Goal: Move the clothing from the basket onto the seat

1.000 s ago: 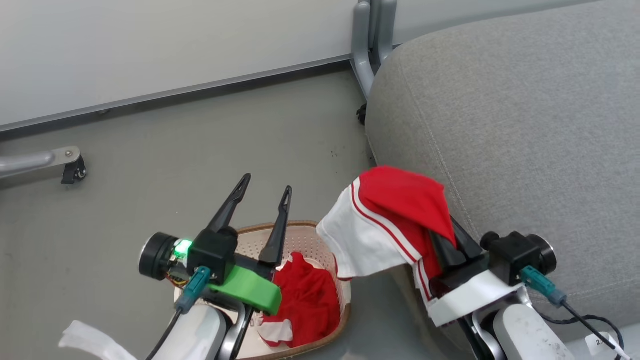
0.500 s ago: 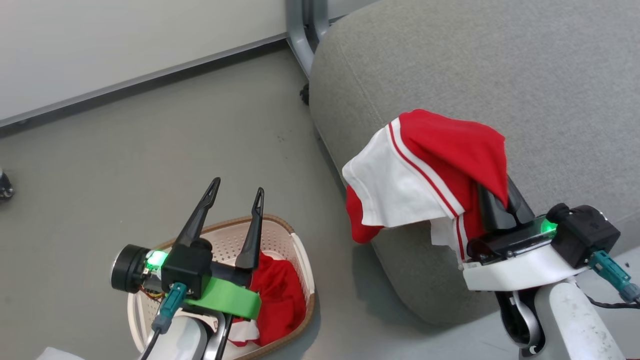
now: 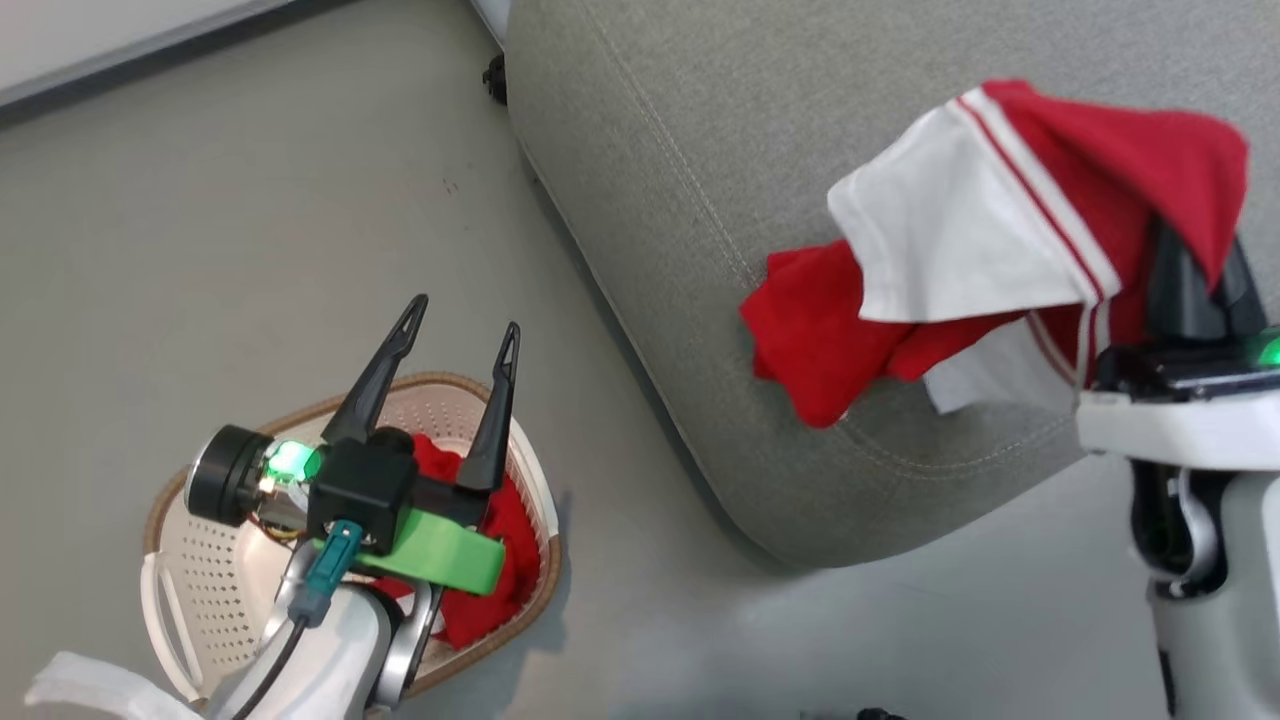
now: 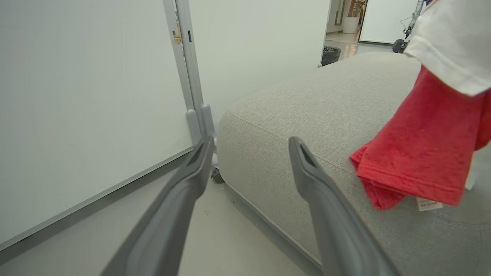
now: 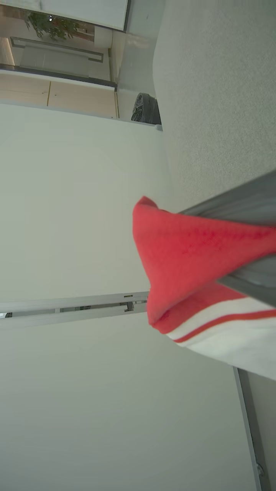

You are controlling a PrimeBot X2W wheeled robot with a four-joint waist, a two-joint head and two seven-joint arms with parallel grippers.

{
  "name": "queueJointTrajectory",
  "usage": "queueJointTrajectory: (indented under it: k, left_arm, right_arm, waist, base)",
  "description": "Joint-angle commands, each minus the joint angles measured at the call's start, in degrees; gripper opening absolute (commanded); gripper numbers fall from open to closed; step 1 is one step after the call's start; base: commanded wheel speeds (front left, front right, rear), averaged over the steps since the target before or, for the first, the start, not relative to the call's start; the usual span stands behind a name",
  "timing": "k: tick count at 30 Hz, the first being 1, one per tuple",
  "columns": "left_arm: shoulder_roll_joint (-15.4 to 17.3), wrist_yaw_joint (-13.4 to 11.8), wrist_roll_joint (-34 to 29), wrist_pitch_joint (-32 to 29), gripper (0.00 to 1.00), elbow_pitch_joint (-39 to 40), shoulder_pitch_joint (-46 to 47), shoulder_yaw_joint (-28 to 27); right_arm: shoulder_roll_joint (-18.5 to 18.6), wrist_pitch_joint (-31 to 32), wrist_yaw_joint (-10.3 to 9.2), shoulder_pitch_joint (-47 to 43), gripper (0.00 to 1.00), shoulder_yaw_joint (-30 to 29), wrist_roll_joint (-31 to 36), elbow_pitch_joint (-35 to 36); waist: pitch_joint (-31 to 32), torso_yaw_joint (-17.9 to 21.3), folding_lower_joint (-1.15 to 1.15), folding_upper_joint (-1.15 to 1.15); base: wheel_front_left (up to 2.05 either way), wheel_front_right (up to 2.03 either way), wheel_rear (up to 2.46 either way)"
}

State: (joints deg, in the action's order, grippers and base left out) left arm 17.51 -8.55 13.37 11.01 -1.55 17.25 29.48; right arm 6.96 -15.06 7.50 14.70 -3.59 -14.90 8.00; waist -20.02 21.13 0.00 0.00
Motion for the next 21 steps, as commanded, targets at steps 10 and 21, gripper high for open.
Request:
queueJointTrajectory:
  k: [10, 21]
  left_arm:
    - [2.4, 0.7, -3.1, -2.3, 1.00, 2.5, 6.5, 0.7]
    - [2.4, 0.3, -5.4, -1.8, 1.00, 2.2, 10.4, 1.5]
  right_arm:
    - [11.6, -0.2, -0.02, 20.9, 0.00, -7.2, -3.1, -5.8]
    - [19.1, -0.2, -0.03, 34.5, 0.00, -10.7, -2.8, -19.0]
  waist:
    - [-15.1, -4.5, 0.00, 0.00]
    - [-21.9, -8.5, 0.00, 0.00]
  base:
    - [0.00, 0.00, 0.00]
    - [0.00, 0.00, 0.00]
